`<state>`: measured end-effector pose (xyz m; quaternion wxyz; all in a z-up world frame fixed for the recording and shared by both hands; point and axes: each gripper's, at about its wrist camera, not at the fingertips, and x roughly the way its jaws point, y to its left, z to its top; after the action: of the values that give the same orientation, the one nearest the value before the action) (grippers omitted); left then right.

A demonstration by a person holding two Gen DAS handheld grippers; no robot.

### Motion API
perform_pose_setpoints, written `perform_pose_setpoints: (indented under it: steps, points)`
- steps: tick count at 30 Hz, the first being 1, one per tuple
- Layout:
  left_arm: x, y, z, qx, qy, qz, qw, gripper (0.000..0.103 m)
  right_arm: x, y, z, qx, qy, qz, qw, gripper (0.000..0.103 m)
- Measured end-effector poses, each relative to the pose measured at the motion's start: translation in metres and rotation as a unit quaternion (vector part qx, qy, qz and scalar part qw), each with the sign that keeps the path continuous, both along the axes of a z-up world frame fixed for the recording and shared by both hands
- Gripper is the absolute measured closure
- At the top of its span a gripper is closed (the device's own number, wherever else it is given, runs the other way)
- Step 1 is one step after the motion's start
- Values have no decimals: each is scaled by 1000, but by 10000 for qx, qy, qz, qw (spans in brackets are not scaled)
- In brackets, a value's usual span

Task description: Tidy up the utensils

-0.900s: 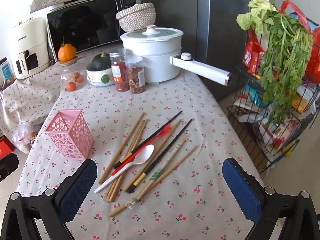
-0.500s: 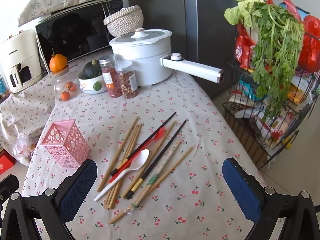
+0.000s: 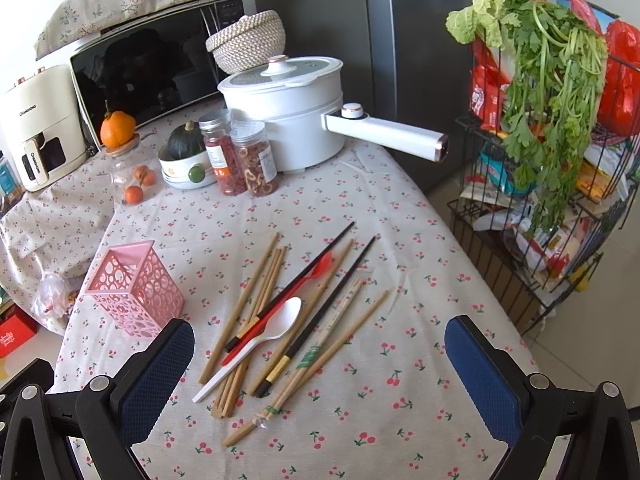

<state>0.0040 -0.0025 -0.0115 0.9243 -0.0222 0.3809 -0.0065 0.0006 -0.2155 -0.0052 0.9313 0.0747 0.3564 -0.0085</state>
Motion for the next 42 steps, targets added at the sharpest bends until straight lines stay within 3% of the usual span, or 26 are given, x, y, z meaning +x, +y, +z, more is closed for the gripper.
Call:
perform_pose_setpoints:
  steps: [42]
  points:
    - [-5, 3, 5, 50, -132, 35, 9999, 0, 1, 6, -2, -56, 54, 78, 9999, 0]
